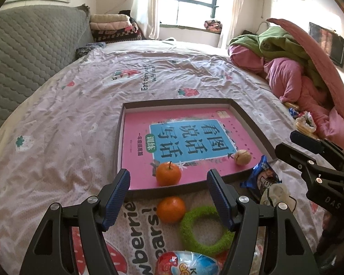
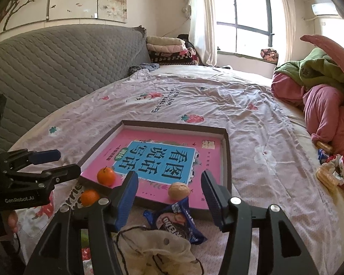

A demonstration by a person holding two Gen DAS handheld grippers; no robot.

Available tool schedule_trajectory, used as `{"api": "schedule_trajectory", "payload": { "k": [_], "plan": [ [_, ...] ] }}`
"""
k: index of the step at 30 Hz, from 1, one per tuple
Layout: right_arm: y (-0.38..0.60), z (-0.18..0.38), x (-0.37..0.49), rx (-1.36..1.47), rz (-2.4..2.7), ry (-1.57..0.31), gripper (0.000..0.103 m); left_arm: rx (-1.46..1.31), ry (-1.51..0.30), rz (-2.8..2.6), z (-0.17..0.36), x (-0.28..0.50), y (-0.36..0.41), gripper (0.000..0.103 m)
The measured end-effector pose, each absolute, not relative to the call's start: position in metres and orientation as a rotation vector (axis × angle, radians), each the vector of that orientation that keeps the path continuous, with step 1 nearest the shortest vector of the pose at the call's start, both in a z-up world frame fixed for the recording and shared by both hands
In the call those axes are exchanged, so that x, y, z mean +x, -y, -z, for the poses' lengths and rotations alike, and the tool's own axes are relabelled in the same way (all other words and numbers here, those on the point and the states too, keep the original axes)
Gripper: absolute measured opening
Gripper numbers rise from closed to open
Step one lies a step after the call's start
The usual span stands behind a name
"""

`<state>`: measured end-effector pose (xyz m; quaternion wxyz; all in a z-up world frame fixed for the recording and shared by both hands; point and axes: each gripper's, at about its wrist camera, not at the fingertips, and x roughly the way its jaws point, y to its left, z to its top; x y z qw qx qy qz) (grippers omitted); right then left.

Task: Organize objects
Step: 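Withdraw both open grippers from the tray back toward the loose items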

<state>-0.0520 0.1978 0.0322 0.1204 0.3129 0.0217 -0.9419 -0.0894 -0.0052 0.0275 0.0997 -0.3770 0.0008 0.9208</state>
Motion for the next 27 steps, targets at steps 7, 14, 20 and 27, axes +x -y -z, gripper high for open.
{"api": "schedule_trajectory", "payload": {
  "k": [7, 14, 20, 27],
  "plan": [
    [-0.196, -0.029, -0.044, 0.923, 2.747, -0.054, 0.058, -1.105, -0.007, -2.730, -0.026, -0.080, 0.005, 0.071],
    [-0.192, -0.026, -0.034, 0.928, 2.742, -0.052, 0.064, -1.089, 0.001, -2.741, -0.020, -0.067, 0.001, 0.071],
    [-0.184, -0.026, -0.020, 0.887, 2.751, -0.091, 0.064, -1.086, 0.003, -2.728, -0.016, -0.057, -0.001, 0.071],
    [-0.183, -0.025, -0.008, 0.901, 2.740, -0.080, 0.064, -1.098, 0.003, -2.732, -0.014, -0.046, 0.003, 0.071]
  ]
}}
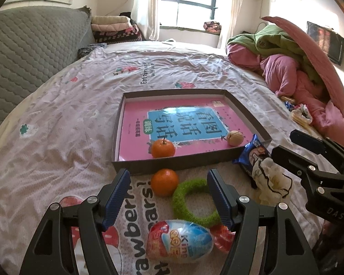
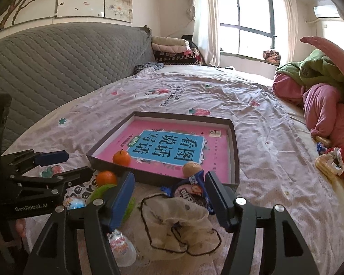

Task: Organize objects
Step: 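Withdraw both open grippers from the tray back toward the loose items, then move the left gripper toward the Kinder Joy egg while the right gripper approaches the white cloth bag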

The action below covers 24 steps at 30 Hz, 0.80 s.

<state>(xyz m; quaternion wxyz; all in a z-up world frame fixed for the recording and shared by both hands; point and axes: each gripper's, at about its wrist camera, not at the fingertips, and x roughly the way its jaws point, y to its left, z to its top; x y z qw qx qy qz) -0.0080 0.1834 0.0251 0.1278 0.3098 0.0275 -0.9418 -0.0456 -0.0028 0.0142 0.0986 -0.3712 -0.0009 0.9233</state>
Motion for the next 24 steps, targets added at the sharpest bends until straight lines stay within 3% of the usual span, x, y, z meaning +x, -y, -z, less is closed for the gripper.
{"api": "schedule_trajectory", "payload": {
  "k": [24],
  "plan": [
    [-0.189, -0.019, 0.023, 0.953, 2.727, -0.046, 0.064, -1.135, -0.009, -2.707, -0.009, -0.010, 0.008, 0.071]
  ]
}}
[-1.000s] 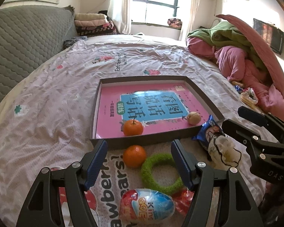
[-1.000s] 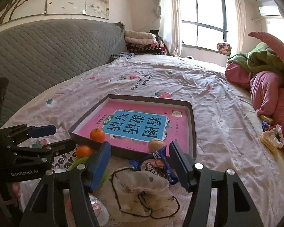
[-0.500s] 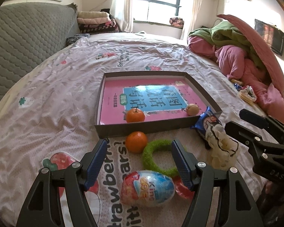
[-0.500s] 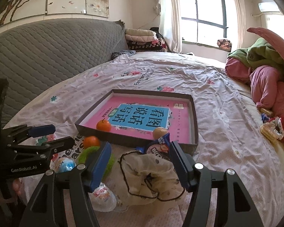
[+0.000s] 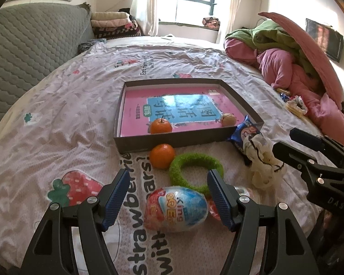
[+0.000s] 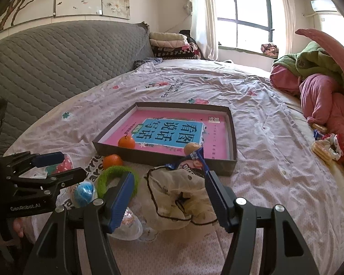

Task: Organize objects
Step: 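Move the left gripper toward the Kinder Joy egg while the right gripper approaches the white cloth bag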

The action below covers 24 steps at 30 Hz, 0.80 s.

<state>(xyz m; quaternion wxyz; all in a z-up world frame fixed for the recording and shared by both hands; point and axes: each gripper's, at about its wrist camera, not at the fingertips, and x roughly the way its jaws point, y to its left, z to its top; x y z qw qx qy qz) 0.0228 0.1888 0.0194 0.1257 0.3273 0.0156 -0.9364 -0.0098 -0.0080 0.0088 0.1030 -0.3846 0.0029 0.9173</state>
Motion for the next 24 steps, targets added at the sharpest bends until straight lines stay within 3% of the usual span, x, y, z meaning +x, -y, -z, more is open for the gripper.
{"api": "schedule_trajectory", "payload": {
  "k": [24],
  "plan": [
    [-0.189, -0.015, 0.043, 0.993, 2.703, -0.044, 0.064, -1.178, -0.052, -2.658, 0.003, 0.017, 0.010, 0.071]
  ]
}}
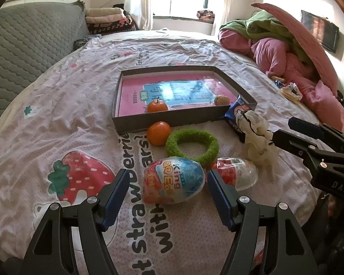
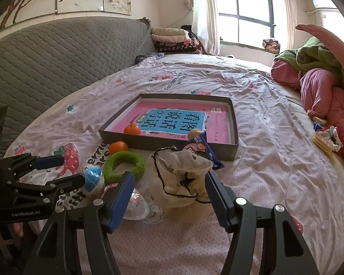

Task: Organize objects
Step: 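Move the left gripper toward the Kinder Joy egg while the right gripper approaches the white cloth bag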

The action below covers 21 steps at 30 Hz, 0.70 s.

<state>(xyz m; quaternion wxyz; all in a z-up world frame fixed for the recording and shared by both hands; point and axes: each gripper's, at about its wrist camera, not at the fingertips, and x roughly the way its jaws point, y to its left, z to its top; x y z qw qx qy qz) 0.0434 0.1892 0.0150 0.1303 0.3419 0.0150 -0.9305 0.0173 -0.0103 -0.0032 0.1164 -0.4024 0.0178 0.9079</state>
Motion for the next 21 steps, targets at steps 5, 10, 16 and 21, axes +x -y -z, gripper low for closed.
{"api": "schedule_trajectory", "payload": {
  "k": [5, 10, 16, 21],
  "plan": [
    [-0.190, -0.013, 0.045, 1.011, 2.697, -0.041, 0.064, -1.196, -0.056, -2.644, 0.007, 0.019, 0.011, 0.071],
    [-0.190, -0.012, 0.047, 1.017, 2.697, -0.043, 0.064, -1.205, -0.063, -2.631, 0.010, 0.023, 0.010, 0.071],
    [-0.190, -0.010, 0.048, 1.029, 2.695, -0.046, 0.064, -1.219, -0.073, -2.624, 0.013, 0.024, 0.010, 0.071],
    [-0.191, -0.009, 0.049, 1.032, 2.692, -0.046, 0.064, -1.233, -0.082, -2.617, 0.016, 0.025, 0.010, 0.071]
  ]
}}
